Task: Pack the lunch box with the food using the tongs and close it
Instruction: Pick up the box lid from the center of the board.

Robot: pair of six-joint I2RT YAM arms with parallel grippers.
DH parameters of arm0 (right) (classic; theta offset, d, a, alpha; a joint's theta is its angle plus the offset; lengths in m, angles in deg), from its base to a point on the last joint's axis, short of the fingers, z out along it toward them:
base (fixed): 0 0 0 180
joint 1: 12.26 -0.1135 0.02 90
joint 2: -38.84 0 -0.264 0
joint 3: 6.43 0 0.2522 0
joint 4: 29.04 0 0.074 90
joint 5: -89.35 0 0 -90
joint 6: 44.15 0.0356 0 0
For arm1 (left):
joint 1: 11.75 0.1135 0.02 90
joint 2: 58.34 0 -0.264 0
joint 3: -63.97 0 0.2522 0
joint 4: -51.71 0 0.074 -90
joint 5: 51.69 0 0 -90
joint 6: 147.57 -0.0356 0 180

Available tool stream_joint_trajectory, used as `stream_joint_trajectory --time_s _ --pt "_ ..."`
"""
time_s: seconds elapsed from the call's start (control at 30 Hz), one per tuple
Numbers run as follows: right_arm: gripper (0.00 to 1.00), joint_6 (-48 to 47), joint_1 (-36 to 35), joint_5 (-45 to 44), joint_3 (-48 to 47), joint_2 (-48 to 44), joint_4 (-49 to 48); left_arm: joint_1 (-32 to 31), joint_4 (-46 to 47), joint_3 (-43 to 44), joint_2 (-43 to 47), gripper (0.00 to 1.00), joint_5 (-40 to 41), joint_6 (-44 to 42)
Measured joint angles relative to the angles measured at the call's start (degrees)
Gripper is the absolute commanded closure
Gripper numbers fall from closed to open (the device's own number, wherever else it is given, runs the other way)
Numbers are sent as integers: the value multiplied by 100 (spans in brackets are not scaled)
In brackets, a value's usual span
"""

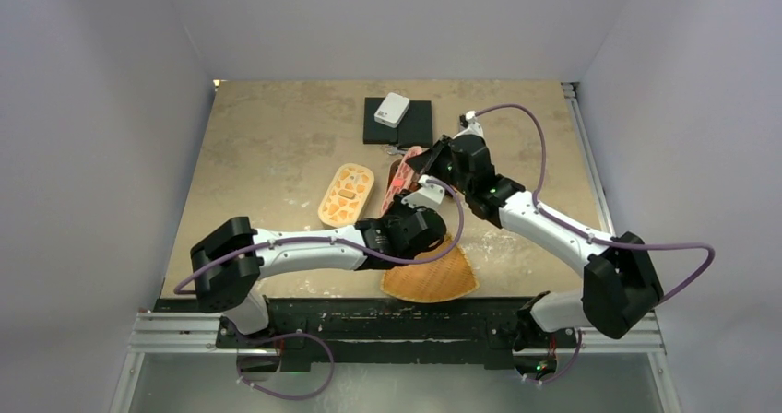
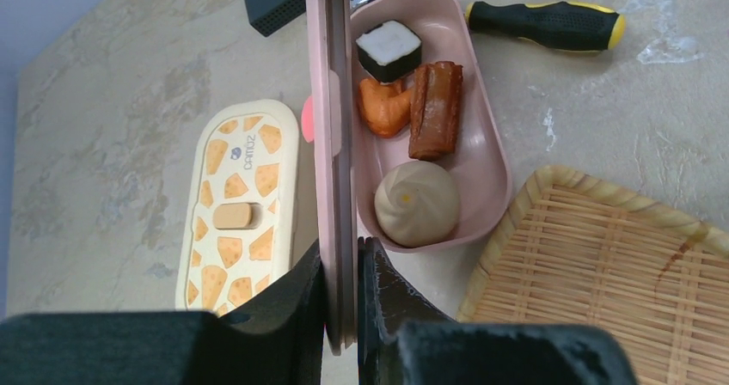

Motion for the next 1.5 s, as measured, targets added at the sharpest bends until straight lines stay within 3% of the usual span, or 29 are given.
stream_joint_trajectory --time_s 0.07,0.3,0.5,0.73,0.77,1.0,1.17,1.4,1.5 --pt "100 76 0 9 2 -46 -37 -35 -35 63 -33 86 138 -2" --pt "100 72 -15 -92 426 -732 -291 -162 39 155 9 38 -83 -26" --pt "100 55 -20 -195 743 -1209 -535 -184 225 151 299 14 -883 -186" --pt "100 -442 2 -330 730 -1211 -555 -105 225 149 1019 11 -2288 -306" --pt "100 -691 109 -369 719 -1283 -555 4 175 136 1235 11 -2824 -304" --pt "100 -1325 741 -9 702 -1770 -590 656 -240 -24 1567 10 -4201 -247" --pt "100 -1768 1189 1062 739 -2177 -979 1235 -431 -39 2155 10 -4983 -275" --pt "100 -2085 1224 3248 726 -2253 -1552 2986 -310 -118 3095 10 -6741 -260" --pt "100 -2028 1226 4074 715 -2253 -1888 3307 -186 -118 3126 11 -7484 -210"
